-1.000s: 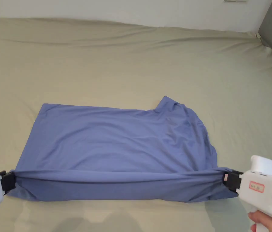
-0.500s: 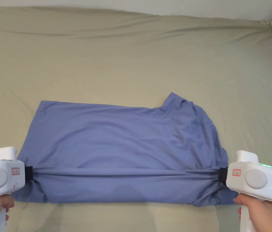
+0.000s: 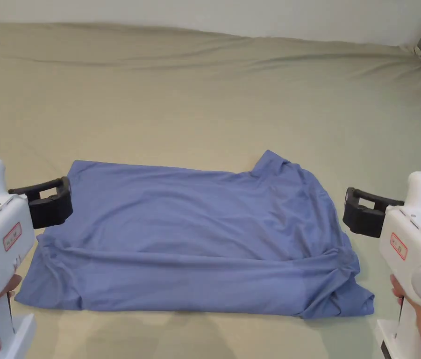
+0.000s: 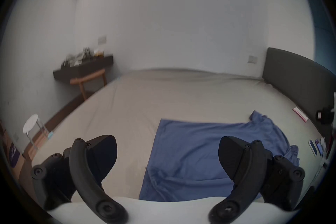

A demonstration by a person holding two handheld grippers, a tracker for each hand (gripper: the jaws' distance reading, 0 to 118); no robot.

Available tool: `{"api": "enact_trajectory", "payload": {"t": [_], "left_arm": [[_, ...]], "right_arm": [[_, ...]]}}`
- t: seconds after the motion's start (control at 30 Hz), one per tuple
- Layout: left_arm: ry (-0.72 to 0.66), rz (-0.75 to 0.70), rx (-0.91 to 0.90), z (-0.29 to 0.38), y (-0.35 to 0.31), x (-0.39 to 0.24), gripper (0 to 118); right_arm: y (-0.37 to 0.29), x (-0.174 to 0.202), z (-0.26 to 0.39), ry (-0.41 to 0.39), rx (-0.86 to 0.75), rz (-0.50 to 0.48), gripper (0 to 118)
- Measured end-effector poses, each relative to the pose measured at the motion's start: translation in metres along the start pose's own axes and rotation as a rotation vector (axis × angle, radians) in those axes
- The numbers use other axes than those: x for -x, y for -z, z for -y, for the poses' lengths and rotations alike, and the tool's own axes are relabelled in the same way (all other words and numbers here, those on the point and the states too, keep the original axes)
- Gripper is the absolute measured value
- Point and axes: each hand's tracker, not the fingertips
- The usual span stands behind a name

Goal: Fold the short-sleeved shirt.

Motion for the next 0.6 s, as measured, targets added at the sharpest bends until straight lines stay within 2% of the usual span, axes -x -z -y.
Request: {"api": "enact_trajectory", "payload": {"t": [0.1, 0.13, 0.17, 0.2, 0.23, 0.27, 0.33, 0.4, 0.6], "left_arm": [[0.029, -0.007, -0.073, -0.01, -0.03, -0.014, 110], [0.035, -0.003, -0.075, -0.01, -0.036, -0.016, 105], [0.051, -0.003, -0.09, -0.011, -0.044, -0.02, 95], [0.069, -0.009, -0.105, -0.01, -0.05, -0.025, 76], [0.091, -0.015, -0.117, -0.009, -0.054, -0.029, 50], [0.109, -0.022, -0.125, -0.007, -0.056, -0.032, 34], [0.133, -0.038, -0.123, -0.004, -0.061, -0.041, 10], [0.122, -0.027, -0.125, 0.0, -0.065, -0.047, 1], [0.139, -0.011, -0.093, 0.004, -0.06, -0.052, 0]], "right_arm": [[-0.032, 0.019, -0.016, -0.046, -0.056, -0.066, 106], [-0.038, 0.025, -0.018, -0.07, -0.06, -0.077, 95], [-0.043, 0.03, -0.019, -0.089, -0.057, -0.08, 76], [-0.049, 0.036, -0.018, -0.105, -0.063, -0.083, 54], [-0.054, 0.041, -0.017, -0.119, -0.064, -0.089, 30], [-0.055, 0.043, -0.015, -0.129, -0.062, -0.095, 18], [-0.057, 0.046, -0.009, -0.144, -0.068, -0.102, 0], [-0.059, 0.049, -0.006, -0.151, -0.063, -0.109, 0], [-0.059, 0.047, 0.003, -0.18, -0.035, -0.129, 0]]}}
